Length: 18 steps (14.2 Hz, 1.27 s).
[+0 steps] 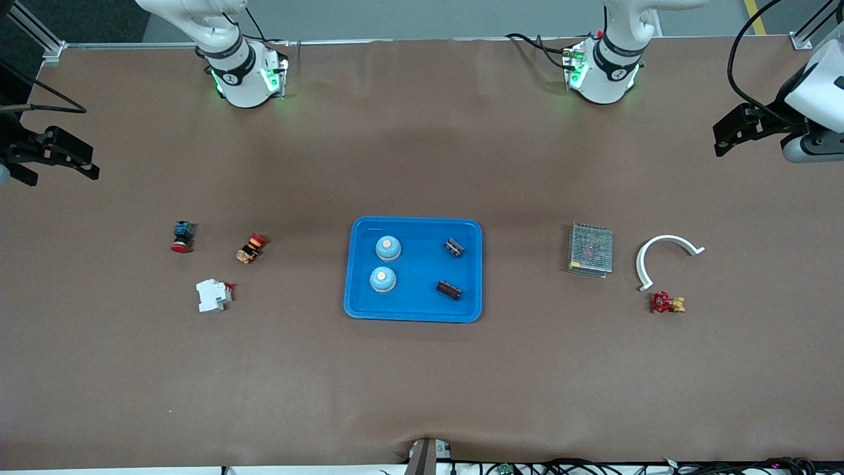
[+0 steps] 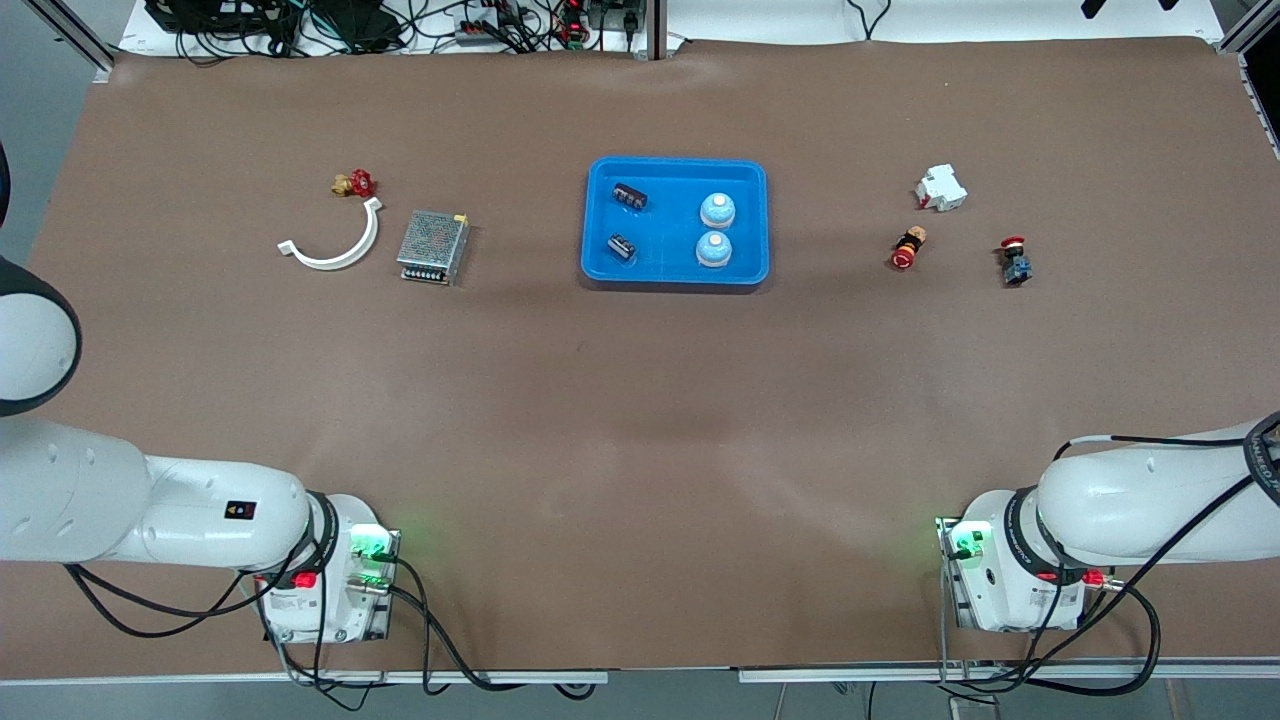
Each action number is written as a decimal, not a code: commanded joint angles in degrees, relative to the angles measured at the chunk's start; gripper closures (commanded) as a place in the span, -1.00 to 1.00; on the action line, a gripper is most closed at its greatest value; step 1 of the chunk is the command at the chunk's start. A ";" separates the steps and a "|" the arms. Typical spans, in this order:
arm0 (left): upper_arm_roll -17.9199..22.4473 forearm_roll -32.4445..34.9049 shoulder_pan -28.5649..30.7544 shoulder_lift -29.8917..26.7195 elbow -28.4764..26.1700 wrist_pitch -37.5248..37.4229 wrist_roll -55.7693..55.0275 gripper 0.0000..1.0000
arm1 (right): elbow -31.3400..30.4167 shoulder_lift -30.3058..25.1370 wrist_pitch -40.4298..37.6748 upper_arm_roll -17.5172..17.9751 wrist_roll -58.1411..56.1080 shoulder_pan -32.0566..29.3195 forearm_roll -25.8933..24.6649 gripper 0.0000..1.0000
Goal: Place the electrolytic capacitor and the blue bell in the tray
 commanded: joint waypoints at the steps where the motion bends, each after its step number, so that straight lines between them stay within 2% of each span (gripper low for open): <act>1: -0.07 -1.53 0.23 -0.44 0.85 -1.26 0.46 -1.00 | 0.92 0.09 -0.93 -1.69 0.19 1.89 -0.95 -1.00; 10: -0.16 -1.45 0.06 0.00 1.64 -1.17 1.25 -1.00 | 0.83 0.26 -0.23 -1.68 0.19 1.37 -1.04 -1.00; 15: -0.25 -3.56 0.23 -0.26 1.55 -1.26 1.25 -1.00 | 0.84 0.26 -0.05 -1.69 0.54 1.28 -1.57 -1.00; 18: -0.43 -3.47 0.14 -0.26 1.55 -1.26 1.25 -1.00 | 0.92 0.18 -0.14 -1.60 6.07 1.54 -1.48 -1.00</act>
